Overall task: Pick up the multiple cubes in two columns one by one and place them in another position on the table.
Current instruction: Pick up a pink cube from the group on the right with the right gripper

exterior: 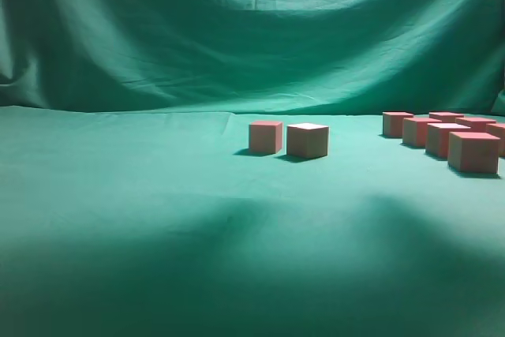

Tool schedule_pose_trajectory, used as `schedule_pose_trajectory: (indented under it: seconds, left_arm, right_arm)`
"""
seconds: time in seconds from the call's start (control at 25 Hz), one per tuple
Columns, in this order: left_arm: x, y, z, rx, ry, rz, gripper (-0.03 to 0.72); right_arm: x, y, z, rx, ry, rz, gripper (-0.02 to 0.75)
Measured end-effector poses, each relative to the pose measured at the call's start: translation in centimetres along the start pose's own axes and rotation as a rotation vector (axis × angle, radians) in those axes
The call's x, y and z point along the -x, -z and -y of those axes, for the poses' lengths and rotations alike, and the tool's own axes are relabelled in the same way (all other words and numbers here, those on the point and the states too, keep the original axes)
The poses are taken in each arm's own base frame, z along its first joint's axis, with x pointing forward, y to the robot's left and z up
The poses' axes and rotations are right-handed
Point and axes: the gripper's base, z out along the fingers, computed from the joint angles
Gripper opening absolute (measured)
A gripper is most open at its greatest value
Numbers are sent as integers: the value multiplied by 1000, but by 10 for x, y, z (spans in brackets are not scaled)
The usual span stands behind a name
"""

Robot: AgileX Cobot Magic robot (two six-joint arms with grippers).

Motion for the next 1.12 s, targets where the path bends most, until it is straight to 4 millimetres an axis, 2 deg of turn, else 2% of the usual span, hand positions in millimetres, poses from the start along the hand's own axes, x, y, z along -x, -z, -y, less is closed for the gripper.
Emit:
schedule_pose_trajectory:
  seconds: [0.12, 0.2, 0.24, 0.32, 0.36, 0.44, 0.56, 0.88, 1.12]
  left_arm:
    - [0, 0, 0, 0, 0, 0, 0]
    - [0, 0, 0, 0, 0, 0, 0]
    - [0, 0, 0, 0, 0, 0, 0]
    - [0, 0, 0, 0, 0, 0, 0]
    - [0, 0, 0, 0, 0, 0, 0]
    - [0, 0, 0, 0, 0, 0, 0]
    - [0, 0, 0, 0, 0, 0, 0]
    - [0, 0, 0, 0, 0, 0, 0]
    - [0, 0, 0, 0, 0, 0, 0]
  right_arm:
    - [-24, -25, 24, -36, -103, -118, 559]
    - [-40, -40, 33, -54, -139, -190, 559]
    - [-48, -48, 36, -60, -149, -225, 501]
    - [-59, -63, 37, -65, -172, -252, 504]
    - [-64, -70, 37, -67, -186, -255, 454]
    - [-72, -83, 37, -66, -213, -238, 449]
    - [-78, -94, 37, -63, -230, -215, 449]
    - [-73, -118, 37, -56, -247, -159, 449]
    - [-73, -136, 47, -75, -282, -183, 449]
